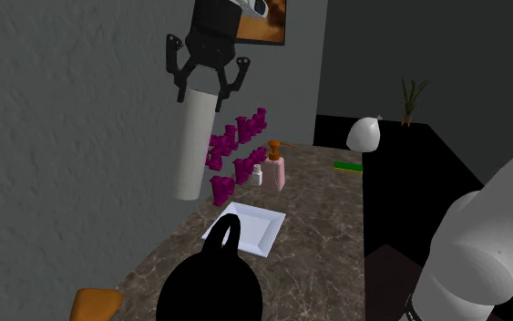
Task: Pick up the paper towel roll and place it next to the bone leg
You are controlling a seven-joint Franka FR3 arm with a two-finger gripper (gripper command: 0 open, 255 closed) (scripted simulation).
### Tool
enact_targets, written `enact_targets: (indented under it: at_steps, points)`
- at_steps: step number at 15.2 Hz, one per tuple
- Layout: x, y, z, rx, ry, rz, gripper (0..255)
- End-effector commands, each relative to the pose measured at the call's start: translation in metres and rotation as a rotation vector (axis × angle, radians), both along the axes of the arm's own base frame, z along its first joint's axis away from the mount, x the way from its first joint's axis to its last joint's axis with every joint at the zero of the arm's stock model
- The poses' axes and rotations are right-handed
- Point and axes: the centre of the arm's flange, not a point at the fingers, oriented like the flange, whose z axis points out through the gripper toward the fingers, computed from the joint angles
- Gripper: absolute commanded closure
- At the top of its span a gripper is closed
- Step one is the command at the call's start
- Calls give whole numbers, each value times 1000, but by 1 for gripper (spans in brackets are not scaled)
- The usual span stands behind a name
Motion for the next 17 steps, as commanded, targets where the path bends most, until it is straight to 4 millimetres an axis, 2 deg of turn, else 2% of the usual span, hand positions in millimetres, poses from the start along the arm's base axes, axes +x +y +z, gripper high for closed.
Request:
enact_targets:
  at_steps: [1,17]
  points:
    - [-27,5,-2,0,0,-1,255]
    - [-228,69,-2,0,0,-1,255]
